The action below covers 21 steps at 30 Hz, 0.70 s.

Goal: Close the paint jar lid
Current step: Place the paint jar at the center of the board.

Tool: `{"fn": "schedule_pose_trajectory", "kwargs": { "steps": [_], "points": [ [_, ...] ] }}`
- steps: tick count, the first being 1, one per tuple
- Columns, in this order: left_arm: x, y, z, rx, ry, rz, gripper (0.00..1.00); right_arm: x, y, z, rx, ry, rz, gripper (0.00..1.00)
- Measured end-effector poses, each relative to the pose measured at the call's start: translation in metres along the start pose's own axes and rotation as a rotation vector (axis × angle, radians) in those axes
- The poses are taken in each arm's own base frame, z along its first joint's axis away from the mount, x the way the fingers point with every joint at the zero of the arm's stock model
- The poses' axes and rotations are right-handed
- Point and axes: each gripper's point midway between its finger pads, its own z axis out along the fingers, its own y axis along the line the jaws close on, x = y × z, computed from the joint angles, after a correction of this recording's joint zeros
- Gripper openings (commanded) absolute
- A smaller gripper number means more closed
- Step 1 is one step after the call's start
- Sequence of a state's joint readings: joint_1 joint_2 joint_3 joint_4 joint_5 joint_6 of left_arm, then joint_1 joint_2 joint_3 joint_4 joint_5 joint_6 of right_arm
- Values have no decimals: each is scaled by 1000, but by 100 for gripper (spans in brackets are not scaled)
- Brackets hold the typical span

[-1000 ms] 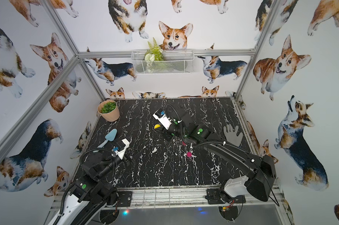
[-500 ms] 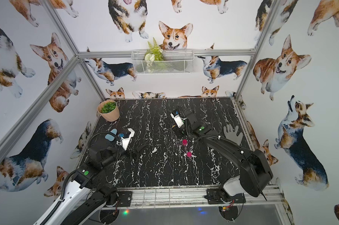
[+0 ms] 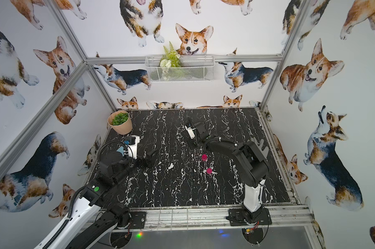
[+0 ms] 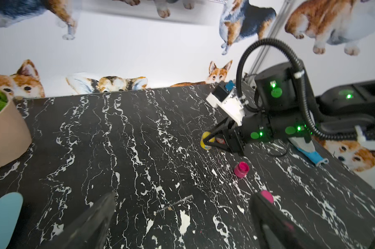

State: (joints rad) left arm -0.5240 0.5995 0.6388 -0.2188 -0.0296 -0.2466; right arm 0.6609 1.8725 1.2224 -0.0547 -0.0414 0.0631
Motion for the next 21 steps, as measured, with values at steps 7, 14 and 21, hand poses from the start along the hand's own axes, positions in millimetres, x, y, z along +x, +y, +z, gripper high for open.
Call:
{"fn": "schedule_pose_trajectory", "kwargs": {
  "steps": [7,14,21],
  "points": [
    [-30,10,-11,-78,-71,-139,100,15,-12,23,35,9,26,21],
    [-12,-15,-8,87,-28,-55,100,25,-21,34,56,6,48,21],
    [-18,-21,-10,109,-32,54,100,22,-27,38,62,-17,68,21]
  ]
}}
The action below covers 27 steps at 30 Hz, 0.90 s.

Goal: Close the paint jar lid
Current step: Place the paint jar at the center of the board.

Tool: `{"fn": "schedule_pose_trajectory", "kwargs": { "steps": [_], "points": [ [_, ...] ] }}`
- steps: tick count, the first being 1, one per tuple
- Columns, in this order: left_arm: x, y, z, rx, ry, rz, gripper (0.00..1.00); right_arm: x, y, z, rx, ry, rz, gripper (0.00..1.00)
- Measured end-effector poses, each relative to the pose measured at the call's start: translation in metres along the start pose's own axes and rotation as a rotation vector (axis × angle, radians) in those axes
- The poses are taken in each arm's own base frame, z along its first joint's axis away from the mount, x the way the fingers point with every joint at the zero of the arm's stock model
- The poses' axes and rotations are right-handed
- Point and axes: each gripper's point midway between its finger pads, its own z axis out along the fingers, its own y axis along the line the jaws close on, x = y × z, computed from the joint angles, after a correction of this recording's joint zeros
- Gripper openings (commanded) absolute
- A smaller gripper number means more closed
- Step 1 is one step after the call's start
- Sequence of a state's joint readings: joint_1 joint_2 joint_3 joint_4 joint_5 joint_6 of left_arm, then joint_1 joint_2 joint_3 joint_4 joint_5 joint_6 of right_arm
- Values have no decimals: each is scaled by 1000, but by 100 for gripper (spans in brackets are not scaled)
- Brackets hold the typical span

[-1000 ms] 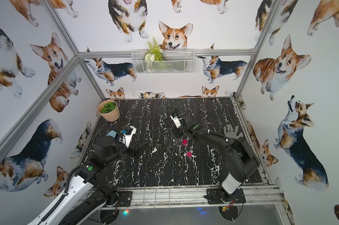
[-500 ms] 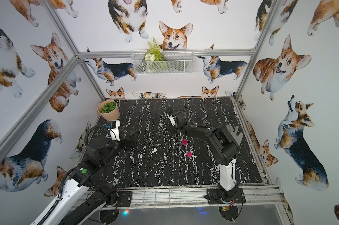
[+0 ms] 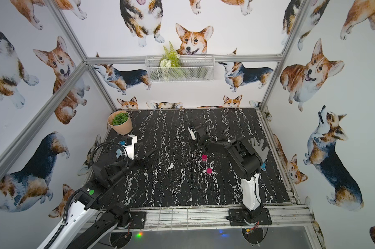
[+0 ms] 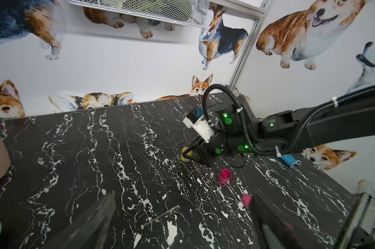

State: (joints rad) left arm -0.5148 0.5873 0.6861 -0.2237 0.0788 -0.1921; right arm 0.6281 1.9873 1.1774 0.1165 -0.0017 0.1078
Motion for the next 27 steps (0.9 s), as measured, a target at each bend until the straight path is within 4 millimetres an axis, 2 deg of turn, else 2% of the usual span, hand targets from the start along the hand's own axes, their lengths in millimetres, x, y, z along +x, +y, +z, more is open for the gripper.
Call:
{"fn": "schedule_pose_trajectory", "kwargs": {
  "steps": [5,9,13,19,21,22,27],
  "points": [
    [17,-10,12,62,113,77,98,-1,-2,2,2,-11,5,22],
    [33,-20,18,112,209,146,100,-1,-3,3,2,-22,6,26],
    [50,-22,19,105,274,202,100,-2,-3,3,2,-27,6,41],
    [54,-23,18,101,298,227,96,7,-5,2,9,-4,4,56],
    [55,-27,22,125,329,222,96,4,-5,-1,12,-11,4,62],
    [56,-30,25,139,342,219,97,1,-5,-3,13,-18,4,69],
    [61,-33,25,162,370,215,100,-13,-6,-16,20,-54,2,93]
  ]
}}
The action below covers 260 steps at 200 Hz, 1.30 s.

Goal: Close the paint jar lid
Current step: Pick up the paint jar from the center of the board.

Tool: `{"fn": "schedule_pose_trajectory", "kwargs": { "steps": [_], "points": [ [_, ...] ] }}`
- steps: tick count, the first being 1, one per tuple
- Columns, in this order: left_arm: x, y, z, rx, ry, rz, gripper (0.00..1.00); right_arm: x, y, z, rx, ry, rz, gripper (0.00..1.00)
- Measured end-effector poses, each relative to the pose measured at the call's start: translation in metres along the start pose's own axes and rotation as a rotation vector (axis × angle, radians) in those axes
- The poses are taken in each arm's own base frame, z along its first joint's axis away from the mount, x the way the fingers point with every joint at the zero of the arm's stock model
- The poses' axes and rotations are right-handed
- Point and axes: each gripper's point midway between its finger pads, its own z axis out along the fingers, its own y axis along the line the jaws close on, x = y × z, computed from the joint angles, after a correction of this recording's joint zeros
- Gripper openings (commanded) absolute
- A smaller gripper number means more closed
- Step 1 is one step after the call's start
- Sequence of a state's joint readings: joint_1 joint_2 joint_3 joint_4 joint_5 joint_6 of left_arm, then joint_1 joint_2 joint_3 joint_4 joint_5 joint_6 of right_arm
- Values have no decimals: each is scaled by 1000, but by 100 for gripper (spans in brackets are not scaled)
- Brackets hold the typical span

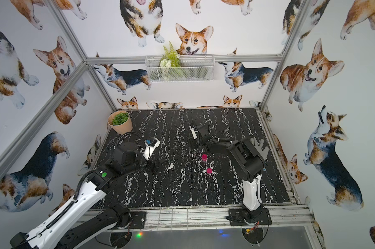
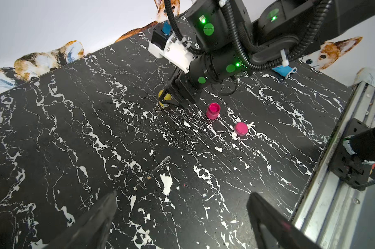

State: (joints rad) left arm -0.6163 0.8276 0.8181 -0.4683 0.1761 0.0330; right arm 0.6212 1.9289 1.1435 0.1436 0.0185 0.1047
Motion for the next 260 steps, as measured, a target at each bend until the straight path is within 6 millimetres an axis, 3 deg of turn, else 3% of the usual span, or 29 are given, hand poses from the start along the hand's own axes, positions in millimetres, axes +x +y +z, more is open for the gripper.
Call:
{"fn": "schedule_pose_trajectory", "kwargs": {
  "steps": [11,54,85,126,147,166,209,260],
  "points": [
    [-2,0,-2,-1,-9,2,100,-5,-1,-6,5,-15,-3,100],
    [-4,0,-7,-8,-26,6,100,-29,1,-37,-1,-84,-32,100],
    [-3,0,-8,-8,-28,10,100,-47,3,-70,-7,-150,-56,100],
    [-4,-1,-10,-8,-36,14,100,-56,3,-110,-10,-182,-71,99],
    [-5,-1,-12,-5,-45,16,100,-40,0,-129,-5,-154,-41,97],
    [-6,-2,-13,-1,-47,16,100,-8,-7,-138,26,-76,-5,96],
    [-4,-6,-12,20,-43,16,100,59,-15,-139,51,95,54,87],
    [-4,-6,-13,19,-47,17,100,80,-10,-123,65,192,56,72]
  ]
}}
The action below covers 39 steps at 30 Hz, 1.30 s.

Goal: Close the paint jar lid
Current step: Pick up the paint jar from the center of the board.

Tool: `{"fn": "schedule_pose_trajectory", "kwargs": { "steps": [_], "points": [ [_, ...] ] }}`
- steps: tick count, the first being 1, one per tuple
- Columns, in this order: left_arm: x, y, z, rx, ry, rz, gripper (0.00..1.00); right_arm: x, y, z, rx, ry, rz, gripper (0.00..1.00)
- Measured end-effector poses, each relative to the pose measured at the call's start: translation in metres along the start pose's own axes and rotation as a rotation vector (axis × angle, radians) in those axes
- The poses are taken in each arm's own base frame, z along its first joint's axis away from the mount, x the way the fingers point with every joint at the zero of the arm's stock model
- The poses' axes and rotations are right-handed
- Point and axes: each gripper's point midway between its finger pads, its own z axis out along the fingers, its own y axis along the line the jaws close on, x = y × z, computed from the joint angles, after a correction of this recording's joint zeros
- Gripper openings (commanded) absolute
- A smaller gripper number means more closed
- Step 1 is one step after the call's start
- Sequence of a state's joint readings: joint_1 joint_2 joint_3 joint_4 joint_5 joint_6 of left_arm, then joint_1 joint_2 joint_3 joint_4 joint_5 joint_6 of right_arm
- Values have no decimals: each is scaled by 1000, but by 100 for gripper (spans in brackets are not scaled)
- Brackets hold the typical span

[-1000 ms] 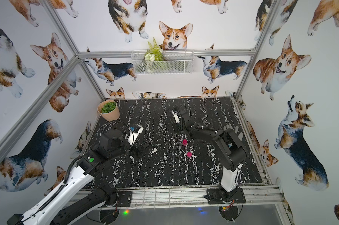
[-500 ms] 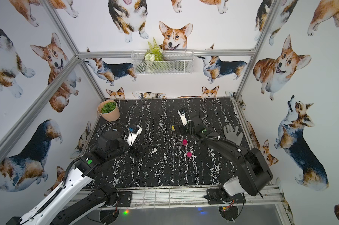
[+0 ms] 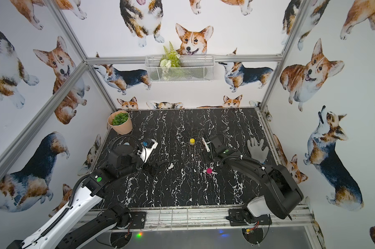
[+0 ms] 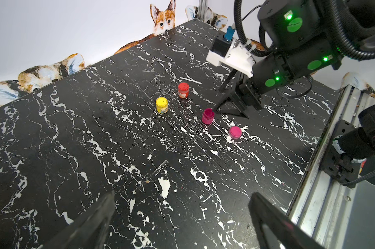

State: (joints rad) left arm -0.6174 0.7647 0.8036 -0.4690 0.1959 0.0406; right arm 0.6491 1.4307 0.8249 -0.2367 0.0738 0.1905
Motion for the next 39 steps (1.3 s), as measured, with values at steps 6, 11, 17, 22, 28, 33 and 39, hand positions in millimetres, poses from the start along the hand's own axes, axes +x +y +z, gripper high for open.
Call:
{"fn": "schedule_pose_trajectory", "kwargs": {
  "steps": [6,11,17,22,28,33,39],
  "points": [
    [1,0,0,3,2,-1,100,11,3,13,4,49,7,74],
    [1,-1,0,7,2,0,100,19,2,22,16,82,3,73],
    [1,-2,0,8,0,0,100,21,3,29,17,95,0,66],
    [2,-3,0,14,1,0,100,22,3,37,24,106,-2,64],
    [3,-2,0,14,4,-1,100,20,2,47,40,110,-4,54],
    [3,-2,1,14,4,-1,100,20,2,53,43,112,-5,46],
    [4,-2,1,14,6,-1,99,20,2,55,41,113,-5,38]
  ]
}}
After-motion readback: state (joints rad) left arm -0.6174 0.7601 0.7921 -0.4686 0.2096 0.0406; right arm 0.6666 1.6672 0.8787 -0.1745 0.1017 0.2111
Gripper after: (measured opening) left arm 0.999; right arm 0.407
